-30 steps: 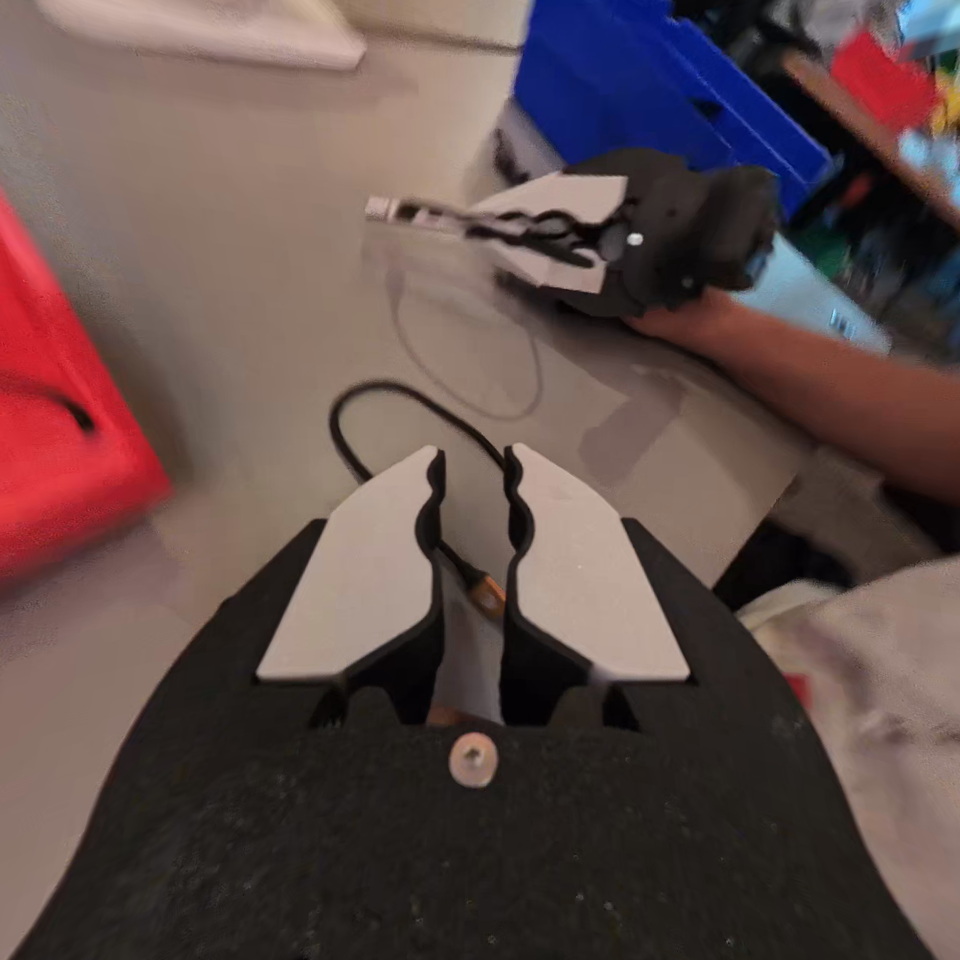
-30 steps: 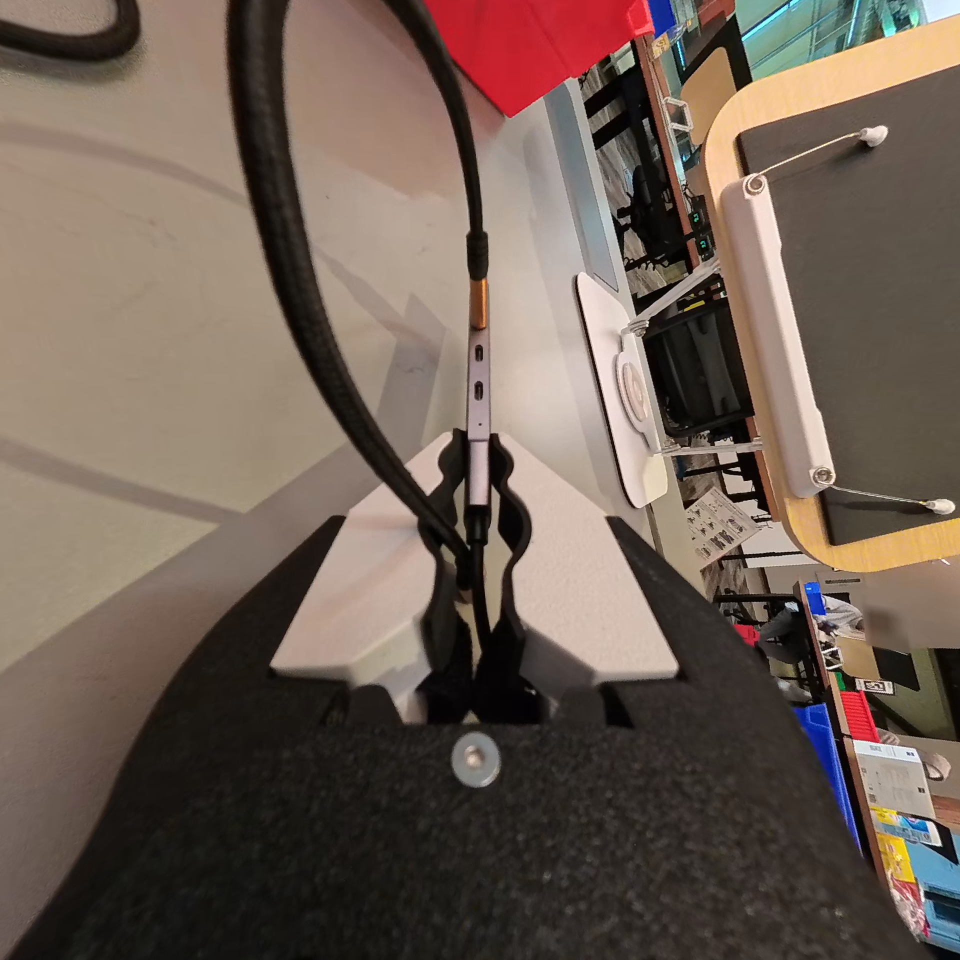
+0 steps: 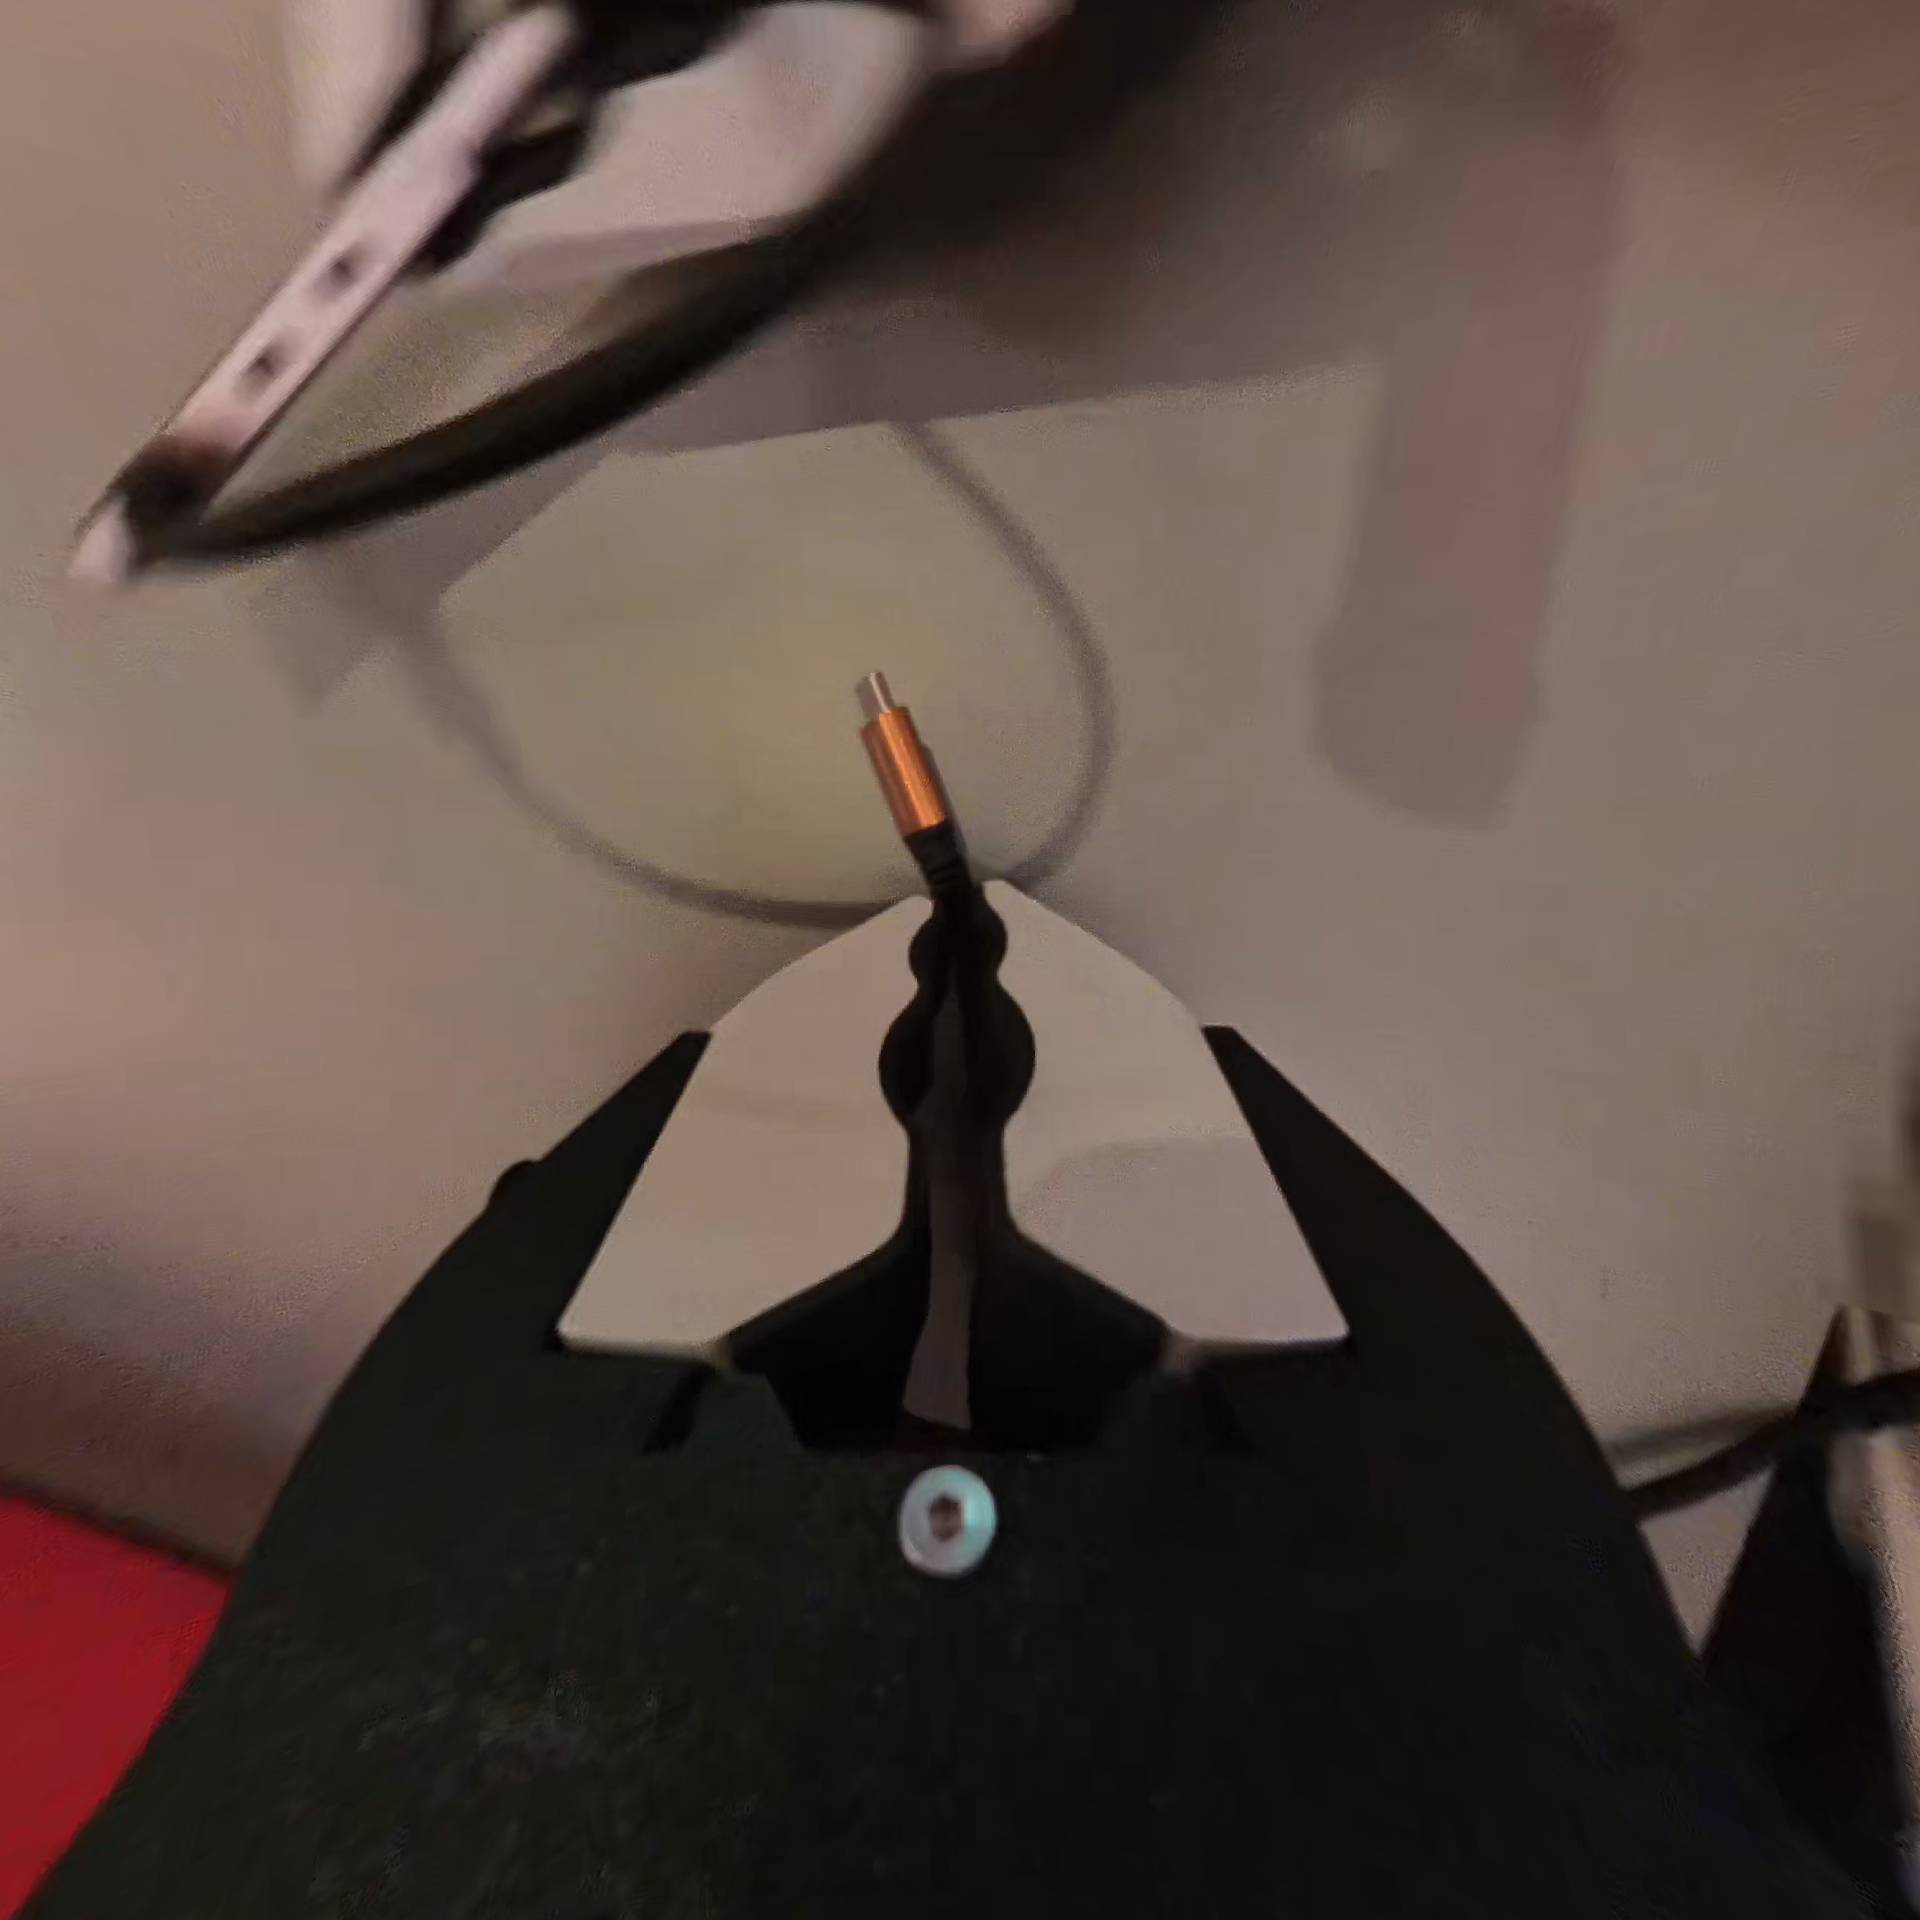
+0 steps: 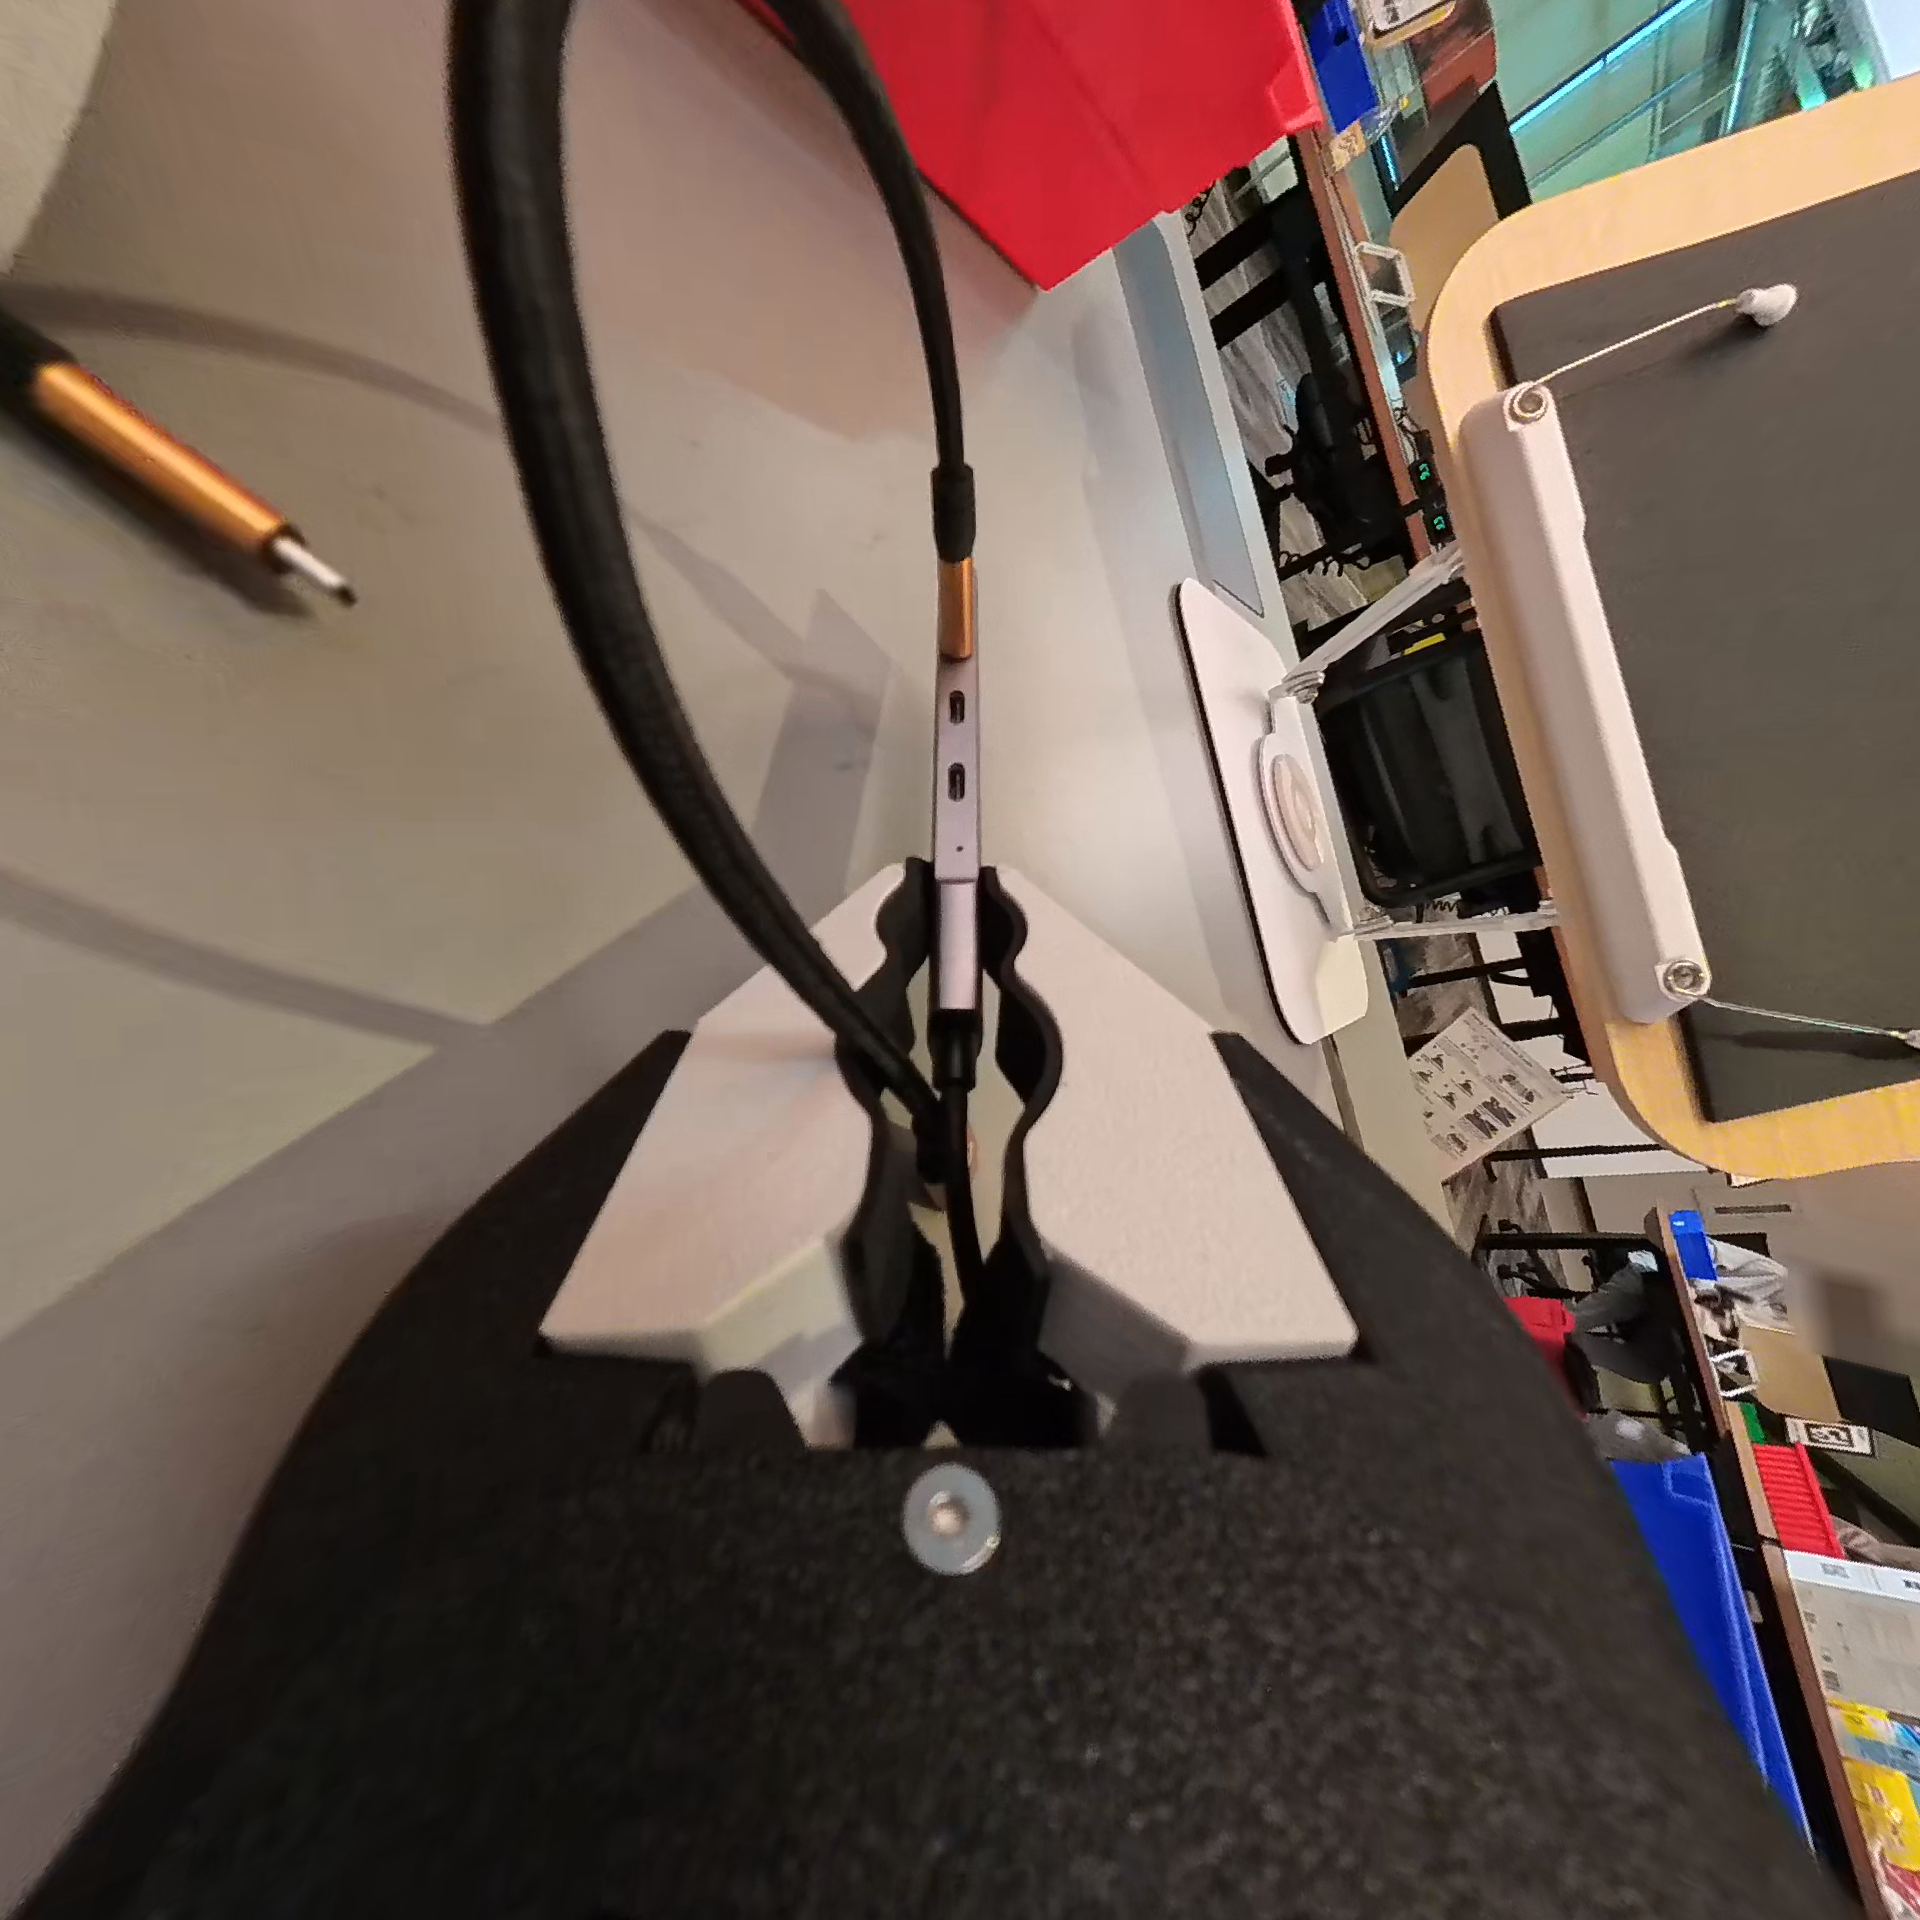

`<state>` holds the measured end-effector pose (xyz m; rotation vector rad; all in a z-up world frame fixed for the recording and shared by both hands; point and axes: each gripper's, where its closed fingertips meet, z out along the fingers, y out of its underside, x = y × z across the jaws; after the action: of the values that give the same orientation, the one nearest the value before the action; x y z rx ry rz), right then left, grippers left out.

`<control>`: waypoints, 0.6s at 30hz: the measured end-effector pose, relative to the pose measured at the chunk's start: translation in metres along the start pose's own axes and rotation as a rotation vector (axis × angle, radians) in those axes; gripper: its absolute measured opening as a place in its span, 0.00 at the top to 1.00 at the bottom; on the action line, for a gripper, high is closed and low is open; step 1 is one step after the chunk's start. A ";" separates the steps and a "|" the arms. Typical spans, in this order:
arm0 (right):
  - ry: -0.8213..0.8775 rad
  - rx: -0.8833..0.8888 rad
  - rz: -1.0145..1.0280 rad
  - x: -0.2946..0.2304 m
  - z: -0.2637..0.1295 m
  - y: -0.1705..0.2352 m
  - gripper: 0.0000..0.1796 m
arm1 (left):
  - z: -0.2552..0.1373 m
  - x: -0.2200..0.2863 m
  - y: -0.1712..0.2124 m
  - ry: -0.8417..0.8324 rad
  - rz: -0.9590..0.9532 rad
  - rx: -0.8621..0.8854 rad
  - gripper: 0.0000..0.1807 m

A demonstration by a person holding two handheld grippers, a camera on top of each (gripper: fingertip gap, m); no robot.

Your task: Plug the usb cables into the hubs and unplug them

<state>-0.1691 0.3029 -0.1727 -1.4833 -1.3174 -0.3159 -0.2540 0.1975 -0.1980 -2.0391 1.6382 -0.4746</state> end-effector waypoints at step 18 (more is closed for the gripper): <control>-0.005 -0.015 0.003 -0.001 0.002 0.003 0.96 | -0.014 0.011 0.014 -0.081 -0.295 0.192 0.90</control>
<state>-0.1674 0.3045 -0.1754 -1.5001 -1.3191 -0.3208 -0.2710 0.1822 -0.1946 -2.1303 1.1993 -0.6160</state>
